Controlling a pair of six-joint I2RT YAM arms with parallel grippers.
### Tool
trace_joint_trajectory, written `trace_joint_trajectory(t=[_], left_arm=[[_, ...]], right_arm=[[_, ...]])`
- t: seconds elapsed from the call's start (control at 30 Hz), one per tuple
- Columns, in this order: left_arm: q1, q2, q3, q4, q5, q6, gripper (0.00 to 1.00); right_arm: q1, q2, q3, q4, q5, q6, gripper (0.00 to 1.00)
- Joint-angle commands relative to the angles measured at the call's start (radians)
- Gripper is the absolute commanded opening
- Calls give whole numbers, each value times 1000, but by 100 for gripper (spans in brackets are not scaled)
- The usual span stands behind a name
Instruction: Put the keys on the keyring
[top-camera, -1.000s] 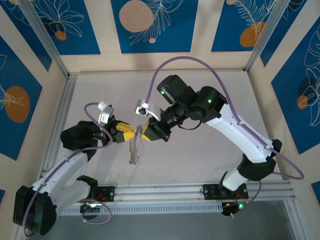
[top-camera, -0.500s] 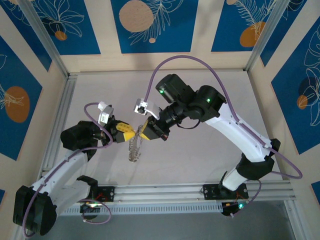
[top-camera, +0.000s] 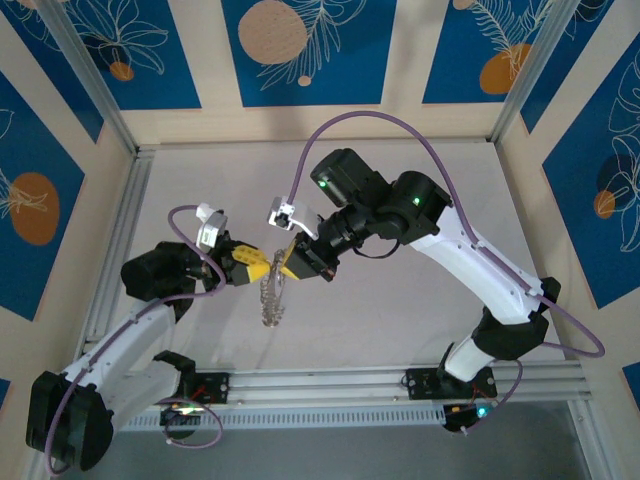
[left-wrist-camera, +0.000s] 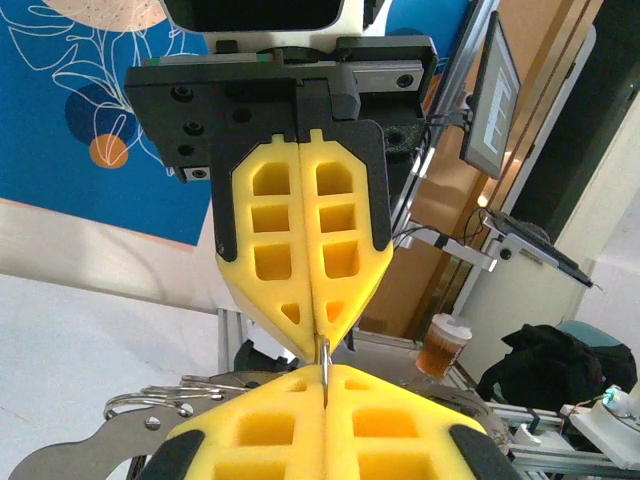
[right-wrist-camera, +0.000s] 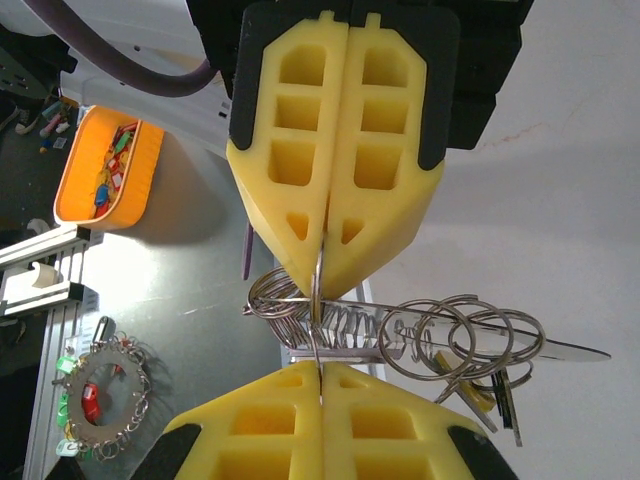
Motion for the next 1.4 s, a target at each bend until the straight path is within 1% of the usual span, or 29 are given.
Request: trace_joint_trajectory(t=[0.0,0.8,1.37], left_arm=[[-11,-8,28,59,1,21,0],[-11,3,27,58,-2,17,0],[-8,-1,27,59,-4,14,0]], right_arm=[[-1,-5,28,1,20,18,0],[19,-24,25,-2,34,15,0],[18,-50,-6,4,86,24,0]])
